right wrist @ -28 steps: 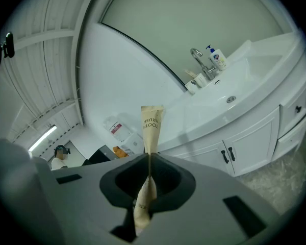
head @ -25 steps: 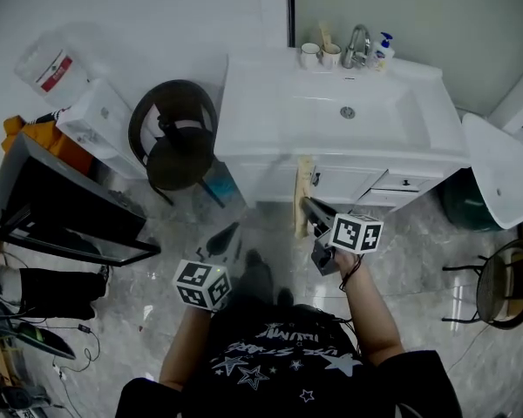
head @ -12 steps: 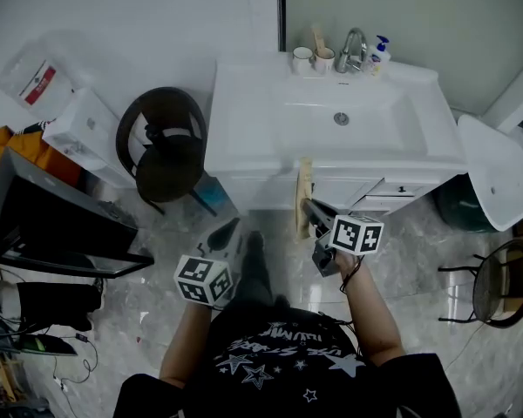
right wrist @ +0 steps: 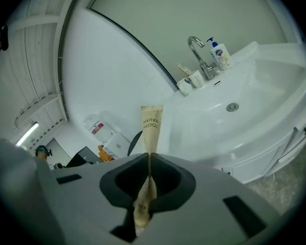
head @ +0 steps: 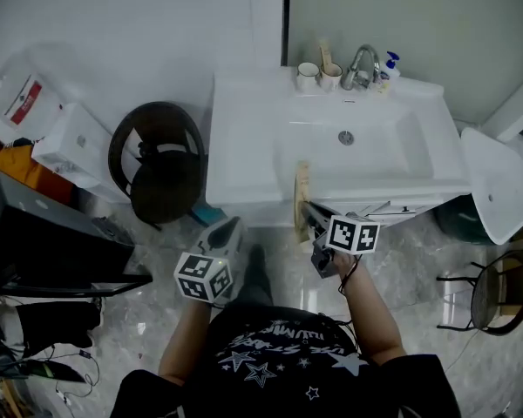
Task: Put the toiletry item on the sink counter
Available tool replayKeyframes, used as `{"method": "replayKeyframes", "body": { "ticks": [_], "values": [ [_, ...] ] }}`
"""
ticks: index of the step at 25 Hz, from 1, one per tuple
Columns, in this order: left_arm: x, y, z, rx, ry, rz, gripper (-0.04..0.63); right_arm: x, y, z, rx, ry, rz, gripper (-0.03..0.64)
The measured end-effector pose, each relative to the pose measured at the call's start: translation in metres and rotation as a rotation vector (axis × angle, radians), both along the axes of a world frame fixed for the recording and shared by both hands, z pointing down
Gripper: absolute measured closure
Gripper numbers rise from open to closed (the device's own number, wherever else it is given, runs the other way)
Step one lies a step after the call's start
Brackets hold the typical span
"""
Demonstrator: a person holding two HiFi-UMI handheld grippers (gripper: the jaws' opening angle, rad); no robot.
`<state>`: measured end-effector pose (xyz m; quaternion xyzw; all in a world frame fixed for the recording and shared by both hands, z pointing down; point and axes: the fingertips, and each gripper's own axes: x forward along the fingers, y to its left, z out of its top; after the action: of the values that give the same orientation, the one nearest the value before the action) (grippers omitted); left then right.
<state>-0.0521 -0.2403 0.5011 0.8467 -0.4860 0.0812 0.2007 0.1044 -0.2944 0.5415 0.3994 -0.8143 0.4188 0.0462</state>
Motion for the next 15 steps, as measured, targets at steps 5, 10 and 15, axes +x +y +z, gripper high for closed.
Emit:
{"method": "replayKeyframes", "body": {
  "ticks": [5, 10, 15],
  "values": [
    [-0.011, -0.049, -0.007, 0.002, 0.000, 0.020, 0.575, -0.015, -0.046, -0.004, -0.024, -0.014, 0.016, 0.591],
    [-0.031, -0.087, -0.005, -0.010, 0.012, 0.011, 0.575, -0.036, -0.088, -0.004, -0.039, -0.013, 0.019, 0.591],
    [-0.051, -0.122, 0.000, -0.031, 0.017, 0.003, 0.575, -0.056, -0.127, -0.003, -0.049, -0.007, 0.014, 0.591]
  ]
}}
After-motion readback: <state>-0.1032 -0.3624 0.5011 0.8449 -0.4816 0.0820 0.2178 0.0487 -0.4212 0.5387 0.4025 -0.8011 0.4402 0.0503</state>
